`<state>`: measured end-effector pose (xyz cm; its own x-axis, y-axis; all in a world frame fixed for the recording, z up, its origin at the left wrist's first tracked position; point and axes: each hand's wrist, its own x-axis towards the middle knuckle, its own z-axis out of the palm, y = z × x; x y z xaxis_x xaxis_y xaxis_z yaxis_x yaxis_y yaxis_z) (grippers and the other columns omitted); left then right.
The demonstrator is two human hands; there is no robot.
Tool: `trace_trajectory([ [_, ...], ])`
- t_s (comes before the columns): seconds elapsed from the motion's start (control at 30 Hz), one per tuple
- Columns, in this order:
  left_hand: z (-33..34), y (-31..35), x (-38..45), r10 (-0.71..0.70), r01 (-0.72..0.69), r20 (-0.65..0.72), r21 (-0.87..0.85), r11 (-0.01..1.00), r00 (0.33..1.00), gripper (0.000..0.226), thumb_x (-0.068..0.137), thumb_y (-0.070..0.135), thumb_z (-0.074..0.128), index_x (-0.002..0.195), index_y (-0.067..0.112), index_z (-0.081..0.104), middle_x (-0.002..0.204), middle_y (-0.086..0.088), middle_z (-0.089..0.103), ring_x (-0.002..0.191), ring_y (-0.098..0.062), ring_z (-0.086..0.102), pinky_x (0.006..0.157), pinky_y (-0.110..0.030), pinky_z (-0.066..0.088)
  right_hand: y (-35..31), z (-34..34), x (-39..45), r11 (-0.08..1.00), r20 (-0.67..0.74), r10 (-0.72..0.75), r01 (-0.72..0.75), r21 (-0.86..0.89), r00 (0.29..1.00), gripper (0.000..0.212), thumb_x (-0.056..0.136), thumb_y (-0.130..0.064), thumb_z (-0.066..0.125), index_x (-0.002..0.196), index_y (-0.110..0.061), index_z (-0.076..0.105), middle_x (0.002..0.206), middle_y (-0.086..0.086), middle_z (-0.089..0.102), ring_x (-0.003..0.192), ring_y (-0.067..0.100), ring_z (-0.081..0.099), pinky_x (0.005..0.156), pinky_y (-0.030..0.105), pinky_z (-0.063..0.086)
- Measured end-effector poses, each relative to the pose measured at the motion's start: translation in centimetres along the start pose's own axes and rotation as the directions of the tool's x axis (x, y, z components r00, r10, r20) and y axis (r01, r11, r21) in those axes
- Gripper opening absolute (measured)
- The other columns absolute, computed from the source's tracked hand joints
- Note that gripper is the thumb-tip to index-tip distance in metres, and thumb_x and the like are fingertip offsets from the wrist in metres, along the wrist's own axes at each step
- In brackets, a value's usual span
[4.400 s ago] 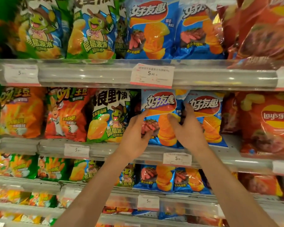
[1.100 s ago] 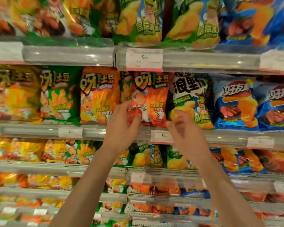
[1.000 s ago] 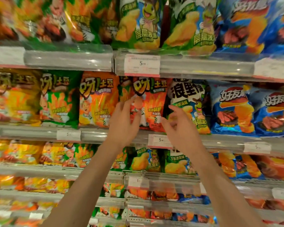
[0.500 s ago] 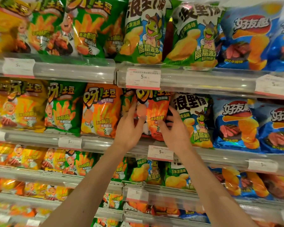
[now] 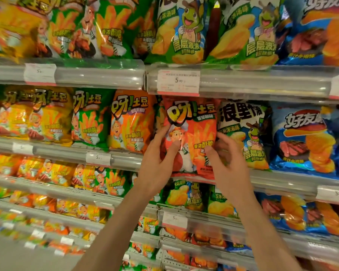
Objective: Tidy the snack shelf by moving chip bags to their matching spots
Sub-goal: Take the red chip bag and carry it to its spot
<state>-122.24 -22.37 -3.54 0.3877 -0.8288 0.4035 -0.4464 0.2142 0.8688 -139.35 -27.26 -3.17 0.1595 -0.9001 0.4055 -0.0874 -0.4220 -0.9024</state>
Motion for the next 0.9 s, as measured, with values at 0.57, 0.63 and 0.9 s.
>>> trace_trajectory([
  [0.57,-13.0,-3.9,-9.8,-0.070,0.060,-0.094,-0.096,0.994,0.993,0.051,0.101,0.044,0.059,0.148,0.051,0.042,0.150,0.022,0.046,0.136,-0.009,0.051,0.110,-0.047,0.049,-2.6,11.1,-10.9,0.993,0.101,0.076,-0.085,0.087,0.992,0.033,0.101,-0.025,0.061,0.133,-0.029,0.055,0.121,-0.011,0.068,0.109,0.000,0.065,0.074,0.011,0.053],
  [0.63,-17.2,-4.8,-10.4,-0.065,0.054,-0.119,-0.097,0.994,0.991,0.051,0.101,0.043,0.059,0.149,0.049,0.042,0.151,0.020,0.045,0.137,-0.007,0.049,0.111,-0.045,0.048,-4.2,15.0,-12.0,0.993,0.124,0.055,-0.067,0.094,0.991,0.032,0.101,-0.026,0.061,0.131,-0.032,0.055,0.118,-0.014,0.068,0.106,-0.002,0.065,0.076,0.015,0.056],
  [0.9,-37.1,-10.4,-13.4,-0.044,0.053,-0.311,0.020,0.998,0.949,0.049,0.099,0.043,0.062,0.146,0.042,0.047,0.147,0.013,0.053,0.135,-0.010,0.053,0.111,-0.045,0.048,-8.8,34.6,-16.6,0.976,0.325,0.034,-0.101,0.193,0.945,0.030,0.101,-0.019,0.062,0.127,-0.031,0.052,0.113,-0.023,0.061,0.092,-0.019,0.063,0.074,0.009,0.051],
])
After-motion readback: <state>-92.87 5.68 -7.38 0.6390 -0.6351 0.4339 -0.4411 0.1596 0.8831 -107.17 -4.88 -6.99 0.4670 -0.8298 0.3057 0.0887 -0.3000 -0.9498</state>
